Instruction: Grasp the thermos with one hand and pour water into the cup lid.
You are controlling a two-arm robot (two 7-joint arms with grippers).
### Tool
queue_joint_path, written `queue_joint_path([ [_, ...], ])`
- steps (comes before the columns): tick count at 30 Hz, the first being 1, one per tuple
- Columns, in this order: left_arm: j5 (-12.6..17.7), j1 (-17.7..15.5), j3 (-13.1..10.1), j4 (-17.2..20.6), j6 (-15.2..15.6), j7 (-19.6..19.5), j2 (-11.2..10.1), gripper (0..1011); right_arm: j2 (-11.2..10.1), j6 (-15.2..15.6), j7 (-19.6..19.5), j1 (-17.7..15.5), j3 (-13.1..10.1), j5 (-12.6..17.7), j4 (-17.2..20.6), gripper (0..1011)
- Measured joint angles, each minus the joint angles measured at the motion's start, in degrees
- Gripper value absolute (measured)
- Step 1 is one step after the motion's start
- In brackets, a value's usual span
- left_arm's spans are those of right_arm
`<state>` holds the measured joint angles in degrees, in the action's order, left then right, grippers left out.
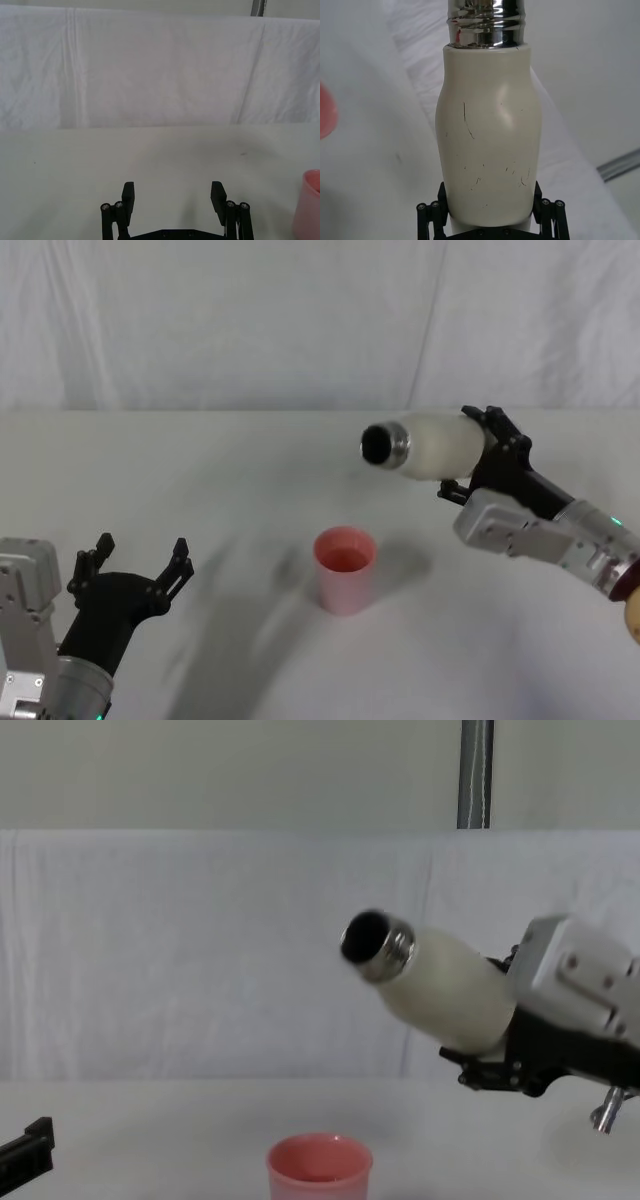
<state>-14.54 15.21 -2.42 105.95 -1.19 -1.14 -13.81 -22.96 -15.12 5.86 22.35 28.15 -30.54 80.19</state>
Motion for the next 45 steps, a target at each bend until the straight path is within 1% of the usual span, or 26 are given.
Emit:
queue_joint_path([
  [1,0.0,0.0,0.0,0.0,0.0,0.0,0.0,1001,0.44,0.0,0.74,-0.34,-1.01,2.0,0.06,960],
  [3,0.0,0.0,0.0,0.0,0.0,0.0,0.0,1001,0.86,0.04,1.44,-0.64,-1.86,3.76,0.13,960],
  [4,0.0,0.0,0.0,0.0,0.0,0.0,0.0,1001,1.37,0.13,2.27,-0.97,-2.94,5.78,0.19,960],
  [5,0.0,0.0,0.0,0.0,0.0,0.0,0.0,1001,1.59,0.2,2.69,-1.11,-3.47,6.88,0.22,960],
  [6,0.0,0.0,0.0,0.0,0.0,0.0,0.0,1001,2.07,0.39,3.48,-1.37,-4.29,8.69,0.24,960],
  [9,0.0,0.0,0.0,0.0,0.0,0.0,0.0,1001,2.84,0.87,4.81,-1.77,-5.89,11.94,0.29,960],
  [10,0.0,0.0,0.0,0.0,0.0,0.0,0.0,1001,3.43,1.33,5.86,-2.06,-6.96,14.51,0.35,960],
  [13,0.0,0.0,0.0,0.0,0.0,0.0,0.0,1001,4.27,2.15,7.15,-2.44,-8.58,17.92,0.38,960],
  [14,0.0,0.0,0.0,0.0,0.0,0.0,0.0,1001,4.85,2.8,8.08,-2.69,-9.53,20.25,0.38,959],
  [15,0.0,0.0,0.0,0.0,0.0,0.0,0.0,1001,5.09,3.14,8.49,-2.8,-10.04,21.34,0.38,959],
  [16,0.0,0.0,0.0,0.0,0.0,0.0,0.0,1001,5.49,3.78,9.16,-2.95,-10.8,23.07,0.38,960],
  [20,0.0,0.0,0.0,0.0,0.0,0.0,0.0,1001,6.3,5.34,10.69,-3.26,-12.28,26.88,0.38,959],
  [21,0.0,0.0,0.0,0.0,0.0,0.0,0.0,1001,6.62,6.2,11.35,-3.4,-12.88,28.54,0.38,960],
  [24,0.0,0.0,0.0,0.0,0.0,0.0,0.0,1001,6.96,7.41,12.01,-3.64,-13.58,30.58,0.38,960],
  [26,0.0,0.0,0.0,0.0,0.0,0.0,0.0,1001,7.2,8.74,12.57,-4.03,-14.33,32.66,0.49,960],
  [29,0.0,0.0,0.0,0.0,0.0,0.0,0.0,1001,7.32,9.71,12.82,-4.35,-14.75,34.0,0.68,960],
  [34,0.0,0.0,0.0,0.0,0.0,0.0,0.0,1001,7.79,12.01,13.0,-5.12,-15.84,37.35,1.14,960],
  [45,0.0,0.0,0.0,0.0,0.0,0.0,0.0,1001,8.59,16.35,12.47,-6.24,-16.8,42.22,1.58,960],
])
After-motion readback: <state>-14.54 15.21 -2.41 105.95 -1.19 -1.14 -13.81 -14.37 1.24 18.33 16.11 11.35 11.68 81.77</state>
